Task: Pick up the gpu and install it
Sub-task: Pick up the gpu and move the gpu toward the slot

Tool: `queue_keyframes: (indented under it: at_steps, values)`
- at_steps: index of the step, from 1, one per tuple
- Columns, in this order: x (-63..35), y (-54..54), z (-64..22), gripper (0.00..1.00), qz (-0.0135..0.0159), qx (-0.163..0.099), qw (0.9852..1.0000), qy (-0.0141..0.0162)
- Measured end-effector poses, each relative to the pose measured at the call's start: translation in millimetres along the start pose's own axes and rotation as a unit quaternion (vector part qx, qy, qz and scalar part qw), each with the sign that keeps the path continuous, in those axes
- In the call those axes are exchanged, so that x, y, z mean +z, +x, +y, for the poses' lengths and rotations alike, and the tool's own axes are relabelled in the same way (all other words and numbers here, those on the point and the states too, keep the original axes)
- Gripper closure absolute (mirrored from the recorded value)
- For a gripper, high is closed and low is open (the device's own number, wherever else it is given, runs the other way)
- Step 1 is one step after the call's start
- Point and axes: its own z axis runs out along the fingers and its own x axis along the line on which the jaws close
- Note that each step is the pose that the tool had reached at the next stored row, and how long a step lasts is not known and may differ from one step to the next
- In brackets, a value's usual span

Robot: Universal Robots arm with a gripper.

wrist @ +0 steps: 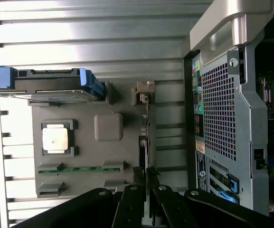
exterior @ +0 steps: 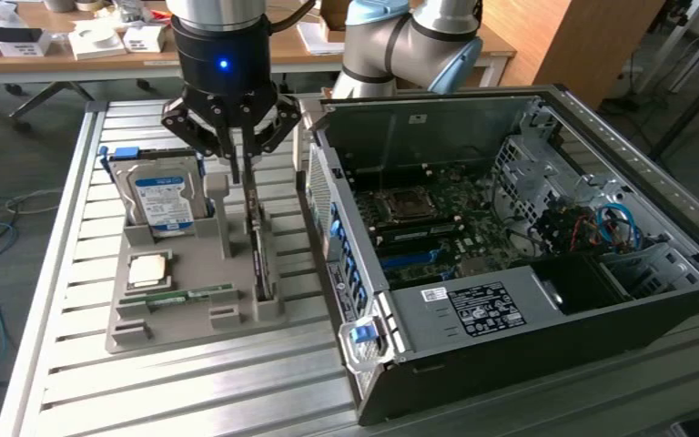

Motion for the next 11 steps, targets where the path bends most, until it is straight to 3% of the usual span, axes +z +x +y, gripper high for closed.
queue_keyframes:
  at_steps: [3,4,11]
  values:
    - [0.0,0.0,0.0,0.77,0.0000,0.000,1.0000,0.0000]
    - [0.0,0.0,0.0,0.70,0.0000,0.000,1.0000,0.0000]
    - [0.0,0.0,0.0,0.70,0.0000,0.000,1.0000,0.0000]
